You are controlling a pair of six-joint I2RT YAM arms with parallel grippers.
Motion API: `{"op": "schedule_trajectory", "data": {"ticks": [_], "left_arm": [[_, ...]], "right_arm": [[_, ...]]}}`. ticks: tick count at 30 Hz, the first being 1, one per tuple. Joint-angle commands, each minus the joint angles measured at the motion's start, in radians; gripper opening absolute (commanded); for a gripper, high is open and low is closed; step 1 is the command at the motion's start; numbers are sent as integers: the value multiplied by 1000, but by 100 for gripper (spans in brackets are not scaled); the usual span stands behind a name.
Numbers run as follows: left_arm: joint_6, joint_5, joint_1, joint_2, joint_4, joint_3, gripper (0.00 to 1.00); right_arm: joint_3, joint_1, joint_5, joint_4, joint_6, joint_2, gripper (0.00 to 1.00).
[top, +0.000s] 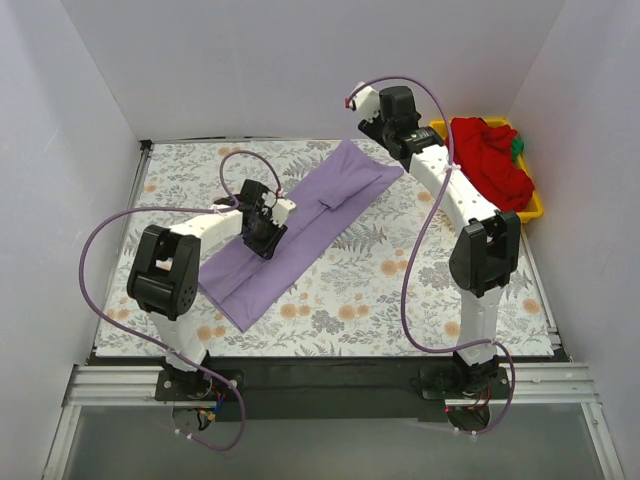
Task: Fold and stack the t-shirts
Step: Fold the tshirt
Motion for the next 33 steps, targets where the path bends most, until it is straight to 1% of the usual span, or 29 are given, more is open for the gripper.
{"op": "schedule_trajectory", "data": {"ticks": [1,3,5,9,11,12,14,15,16,18,19,20,21,23,25,26,28,29,30,31,33], "left_arm": [[42,-96,-56,-14,-9,-29,30],[42,-106,-101,-19,-25,-63,28],[27,-106,-134,-16,-52,-82,28],[-7,-113,-252,-17,-78,-128,27],[-31,-101,-292,-12,-103,-127,27],[-59,-96,-334,-6,-109,-126,27],[-92,-81,-386,7,-130,-100,27],[-111,-73,-439,29,-138,-83,27],[-158,-57,-464,44,-149,-26,27],[-220,50,-496,96,-192,55,29],[-276,101,-497,110,-206,95,29],[-298,155,-495,119,-229,176,31],[-310,261,-495,115,-229,206,32],[-349,322,-495,86,-191,262,36],[-364,321,-494,25,-161,290,37],[-375,318,-486,8,-134,308,38],[-389,339,-442,-32,-121,327,38],[-417,350,-420,-45,-105,329,38],[-433,368,-368,-67,-91,316,38],[-448,400,-340,-78,-75,304,38],[-480,417,-264,-104,-34,264,38]], "right_arm": [[-14,-6,-96,-282,139,-6,68],[-14,-7,-128,-357,161,-17,68],[-10,-12,-160,-396,192,-30,68],[-7,-30,-205,-475,238,-49,68],[-4,-50,-236,-505,264,-52,68],[-8,-59,-248,-520,270,-57,68],[-42,-82,-272,-526,271,-78,68],[-53,-91,-285,-537,273,-83,68],[-63,-111,-299,-548,276,-86,68],[-63,-133,-357,-584,278,-83,66],[-62,-150,-374,-597,279,-74,65],[-60,-157,-395,-617,279,-70,64],[-60,-167,-429,-621,284,-61,62],[-69,-170,-473,-629,290,-54,58],[-76,-170,-516,-632,294,-41,53],[-80,-167,-551,-632,298,-34,49],[-83,-153,-576,-632,298,-11,44],[-86,-148,-602,-631,299,0,39],[-86,-136,-616,-629,299,23,37],[-83,-130,-625,-629,302,37,36],[-57,-113,-656,-628,317,84,32]]}}
